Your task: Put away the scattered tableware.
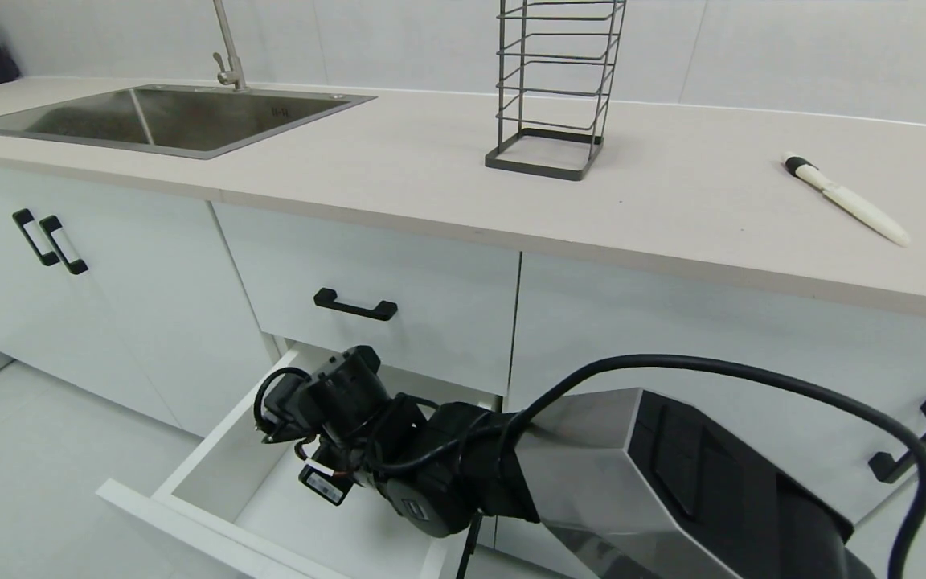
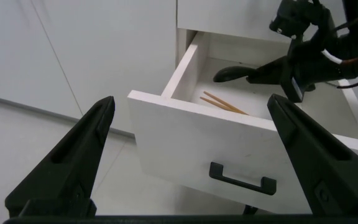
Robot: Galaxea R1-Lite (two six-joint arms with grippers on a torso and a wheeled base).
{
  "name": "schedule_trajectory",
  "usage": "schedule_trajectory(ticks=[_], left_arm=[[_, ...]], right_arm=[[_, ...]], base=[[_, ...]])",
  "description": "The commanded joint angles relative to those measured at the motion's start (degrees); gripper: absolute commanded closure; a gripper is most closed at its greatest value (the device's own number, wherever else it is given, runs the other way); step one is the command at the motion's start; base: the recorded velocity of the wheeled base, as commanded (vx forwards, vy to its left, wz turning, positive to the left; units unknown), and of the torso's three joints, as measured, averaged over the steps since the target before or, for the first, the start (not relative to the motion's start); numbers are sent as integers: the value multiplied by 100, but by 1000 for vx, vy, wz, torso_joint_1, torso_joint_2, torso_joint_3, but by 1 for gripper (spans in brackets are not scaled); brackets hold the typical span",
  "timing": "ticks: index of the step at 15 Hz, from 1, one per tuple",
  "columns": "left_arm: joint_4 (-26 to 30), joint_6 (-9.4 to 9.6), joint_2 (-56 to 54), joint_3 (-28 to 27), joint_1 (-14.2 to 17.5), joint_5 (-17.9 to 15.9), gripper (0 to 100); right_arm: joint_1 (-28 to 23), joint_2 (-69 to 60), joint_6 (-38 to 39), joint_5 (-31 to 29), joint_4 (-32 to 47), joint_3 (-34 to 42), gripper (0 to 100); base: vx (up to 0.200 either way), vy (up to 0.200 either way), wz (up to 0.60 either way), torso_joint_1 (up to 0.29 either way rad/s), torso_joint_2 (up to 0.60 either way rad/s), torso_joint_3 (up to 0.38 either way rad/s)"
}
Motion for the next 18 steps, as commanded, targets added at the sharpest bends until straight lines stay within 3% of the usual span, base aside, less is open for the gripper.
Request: schedule_trajectory(ticks=[1,18], left_arm=[[0,-2,7,0,1,4,0],[0,-2,7,0,1,-4,0]], right_arm=[[-17,359,19,-39,166,-246,100],[-123,1053,441,22,-476,-246,100]], base=[[0,0,0,0,0,0],[0,0,0,0,0,0]])
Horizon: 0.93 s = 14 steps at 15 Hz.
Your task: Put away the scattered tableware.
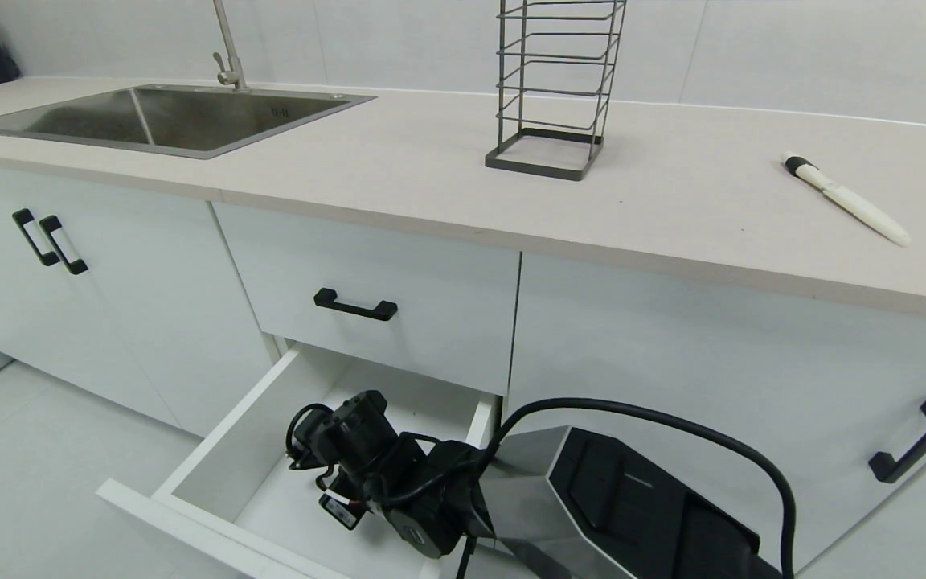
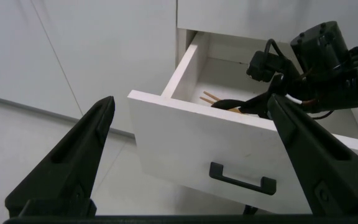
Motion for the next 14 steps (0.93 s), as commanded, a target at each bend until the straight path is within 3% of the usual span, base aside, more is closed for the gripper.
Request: schedule_trajectory(ticks=[1,12,13,14], left_arm=[[0,-2,7,0,1,-4,0],[0,-2,7,0,1,-4,0],[0,-2,7,0,1,4,0],[0,-2,7,0,1,-4,0]], right_arm=[[-5,62,-2,-1,-37,1,100],[-5,150,42,140,-336,1,100],[4,150,42,140,-336,1,0],[4,150,24,140,-336,1,0]], base=[[0,0,0,0,0,0],[0,0,0,0,0,0],[0,0,0,0,0,0],[0,0,0,0,0,0]])
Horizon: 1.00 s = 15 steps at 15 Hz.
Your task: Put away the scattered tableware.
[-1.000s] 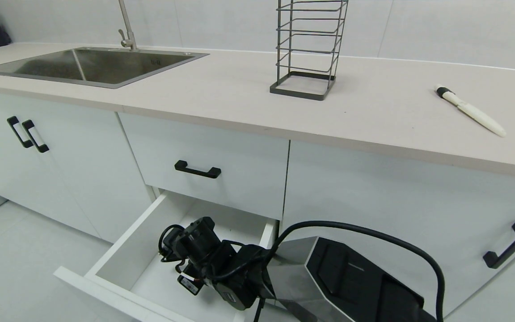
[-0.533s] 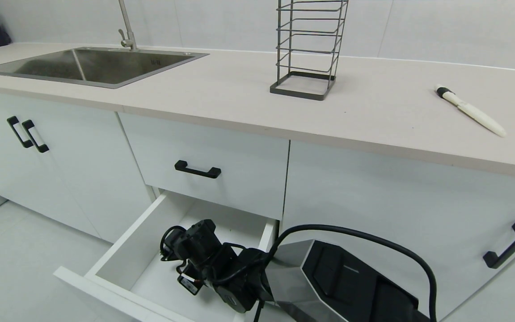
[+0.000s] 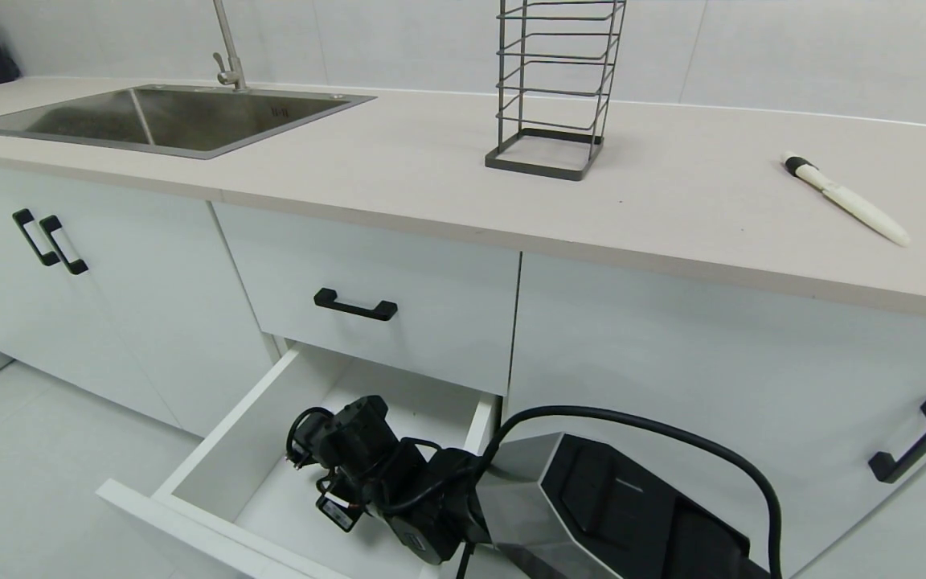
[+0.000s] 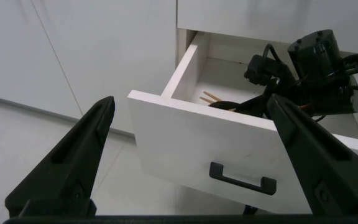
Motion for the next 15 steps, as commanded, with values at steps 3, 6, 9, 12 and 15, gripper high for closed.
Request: schedule_trajectory(ticks=[3,6,9,12,15], left_arm=[[0,-2,7,0,1,-4,0],[0,-2,7,0,1,4,0],[0,-2,7,0,1,-4,0],[0,-2,7,0,1,4,0],[0,-2,7,0,1,-4,0]], right_arm=[[7,-14,38,1,27,1,0],[86,-339,47,-8,53,1,0],[323,-928,55,-8,62,1,0],[560,-1754,29,-70,-70,307,0],[587,-2730,-428,-61,-1704,2276,0]], base=[[0,0,0,0,0,0],[0,0,0,0,0,0],[0,0,0,0,0,0],[0,0,0,0,0,0],[0,0,0,0,0,0]])
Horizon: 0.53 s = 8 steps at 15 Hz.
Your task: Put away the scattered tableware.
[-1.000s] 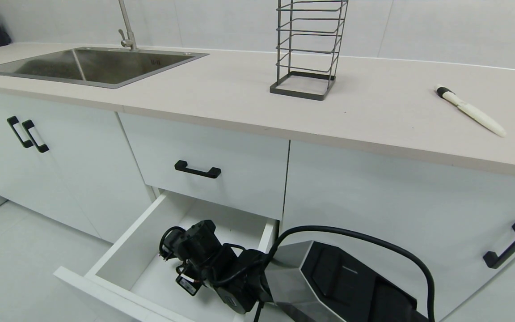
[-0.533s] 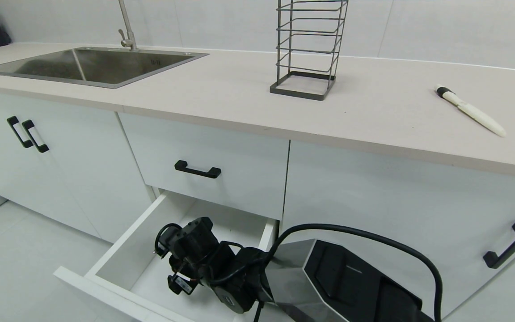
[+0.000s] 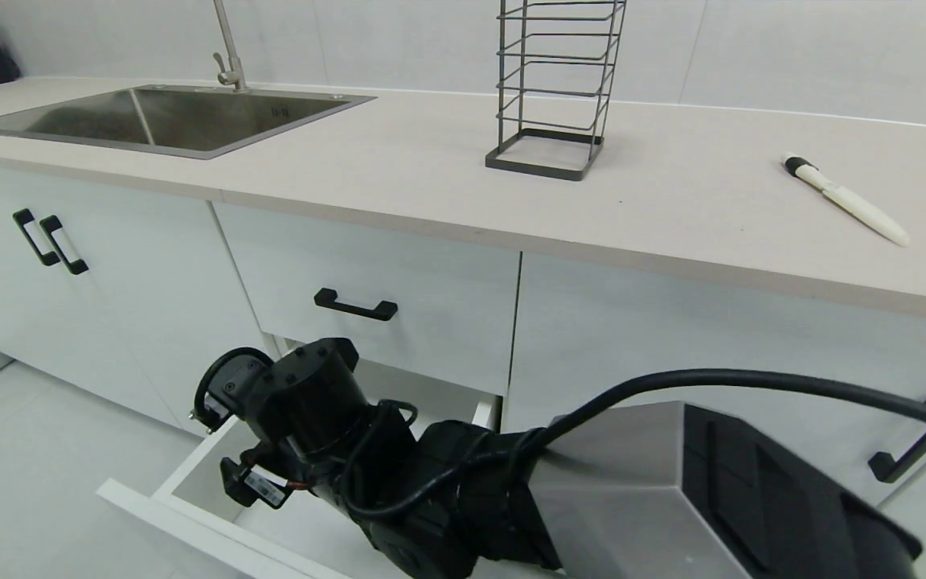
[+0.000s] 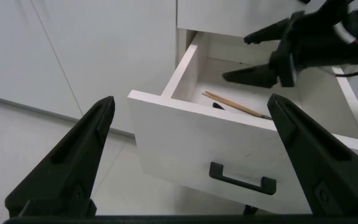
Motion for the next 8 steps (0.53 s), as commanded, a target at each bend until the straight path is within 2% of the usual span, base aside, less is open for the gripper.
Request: schedule_trajectory(ticks=[1,2,4,5,8], left_arm=[[0,-2,7,0,1,-2,0],[0,-2,7,0,1,-2,0],[0,-2,7,0,1,7,0],[0,-2,7,0,1,7,0],[0,-2,7,0,1,7,0]], right_arm=[[51,-1189,-430,-6,-1718,2029,0],[34,-1593,-553,-15,-2658,3039,0],[34,-2085,-553,64,-3889,4367,0],[16,-2296,-553,64,-4267,4850,0],[-151,-2982,-553,345,-4425,5474,0]], base=[[0,0,0,0,0,0],[0,0,0,0,0,0],[0,0,0,0,0,0],[0,0,0,0,0,0],[0,0,0,0,0,0]])
